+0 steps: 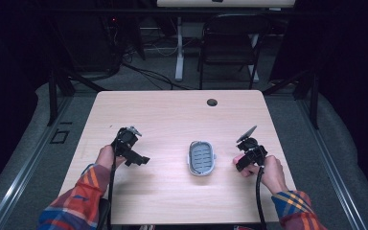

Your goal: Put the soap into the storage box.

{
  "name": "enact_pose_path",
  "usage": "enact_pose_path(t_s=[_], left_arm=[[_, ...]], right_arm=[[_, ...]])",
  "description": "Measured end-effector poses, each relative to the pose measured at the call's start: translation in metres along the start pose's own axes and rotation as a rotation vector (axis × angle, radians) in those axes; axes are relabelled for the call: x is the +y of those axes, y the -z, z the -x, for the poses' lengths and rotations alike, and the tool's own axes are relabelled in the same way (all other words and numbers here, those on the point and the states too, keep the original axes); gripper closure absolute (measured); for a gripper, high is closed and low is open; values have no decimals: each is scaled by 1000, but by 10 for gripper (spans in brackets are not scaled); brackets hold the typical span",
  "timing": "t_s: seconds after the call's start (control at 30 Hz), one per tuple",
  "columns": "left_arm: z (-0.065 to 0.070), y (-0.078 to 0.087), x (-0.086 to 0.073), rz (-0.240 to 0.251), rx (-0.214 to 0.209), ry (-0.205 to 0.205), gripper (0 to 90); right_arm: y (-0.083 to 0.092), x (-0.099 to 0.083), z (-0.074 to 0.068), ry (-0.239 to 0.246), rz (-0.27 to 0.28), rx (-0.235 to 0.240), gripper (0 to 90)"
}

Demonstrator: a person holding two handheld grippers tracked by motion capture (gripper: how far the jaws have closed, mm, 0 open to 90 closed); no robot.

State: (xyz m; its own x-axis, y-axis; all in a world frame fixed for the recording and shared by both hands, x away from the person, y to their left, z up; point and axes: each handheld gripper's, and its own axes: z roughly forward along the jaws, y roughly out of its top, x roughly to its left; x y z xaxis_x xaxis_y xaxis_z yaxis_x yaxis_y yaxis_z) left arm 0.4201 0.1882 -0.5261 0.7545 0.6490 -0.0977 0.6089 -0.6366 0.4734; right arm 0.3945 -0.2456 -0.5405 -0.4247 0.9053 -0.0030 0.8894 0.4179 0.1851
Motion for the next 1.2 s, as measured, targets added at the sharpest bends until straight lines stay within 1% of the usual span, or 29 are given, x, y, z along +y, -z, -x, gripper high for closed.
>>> enact_pose_path(t_s=[0.03,0.07,0.1,0.2,0.23,0.27,0.3,0.37,0.4,0.47,0.5,0.53,0.57,0.63,0.67,0.7,0.73,0.8,0.83,0.87,0.9,0.93,1.0,1.07,1.13,1.2], left_arm=[[0,0,0,0,0,0,0],[0,0,0,0,0,0,0],[0,0,0,0,-1,0,0],[-1,0,0,-2,-3,-1,0],[-1,0,0,-2,-3,-1,0],[-1,0,0,-2,-3,-1,0],[-1,0,0,-2,-3,-1,0],[-1,0,0,-3,-4,0,0],[-1,0,0,-3,-4,0,0],[-1,0,0,-3,-5,-1,0],[-1,0,0,-2,-6,0,0],[-1,0,0,-2,-4,0,0],[-1,0,0,-2,-4,0,0],[-1,0,0,-3,-5,-1,0],[-1,0,0,-4,-7,-1,0],[-1,0,0,-4,-7,-1,0],[-1,0,0,-3,-5,-1,0],[-1,0,0,-3,-5,-2,0],[-1,0,0,-3,-5,-2,0],[-1,0,0,-2,-7,-1,0],[-1,0,0,-2,-7,-1,0],[-1,0,0,-2,-7,-1,0],[-1,0,0,-3,-7,-2,0],[-1,0,0,-3,-5,-2,0],[-1,0,0,-5,-6,-2,0],[-1,0,0,-5,-6,-2,0]], right_arm=[[1,1,0,12,-13,-2,370],[1,1,0,12,-13,-2,370],[2,2,1,39,-34,-12,371],[2,1,3,31,-30,0,371],[2,0,3,20,-21,10,371],[1,-1,3,4,0,7,371],[1,-1,3,4,0,7,371],[6,0,7,27,-26,15,372],[6,0,7,27,-26,15,372],[8,-1,6,11,5,30,372],[11,0,7,24,-12,27,372],[10,-1,6,6,13,32,372],[10,-1,6,6,13,32,372],[14,0,7,30,-15,34,372],[14,-1,6,6,24,44,372],[14,-1,6,6,24,44,372],[15,0,7,17,11,42,372],[17,0,7,16,16,44,372],[19,0,8,29,-1,38,372],[19,-1,7,12,28,43,372],[19,-1,7,12,28,43,372],[22,0,8,26,14,39,372],[23,0,8,25,16,43,372],[25,-1,7,13,39,43,372],[26,-1,8,13,35,45,372],[28,-1,9,26,26,49,372]])
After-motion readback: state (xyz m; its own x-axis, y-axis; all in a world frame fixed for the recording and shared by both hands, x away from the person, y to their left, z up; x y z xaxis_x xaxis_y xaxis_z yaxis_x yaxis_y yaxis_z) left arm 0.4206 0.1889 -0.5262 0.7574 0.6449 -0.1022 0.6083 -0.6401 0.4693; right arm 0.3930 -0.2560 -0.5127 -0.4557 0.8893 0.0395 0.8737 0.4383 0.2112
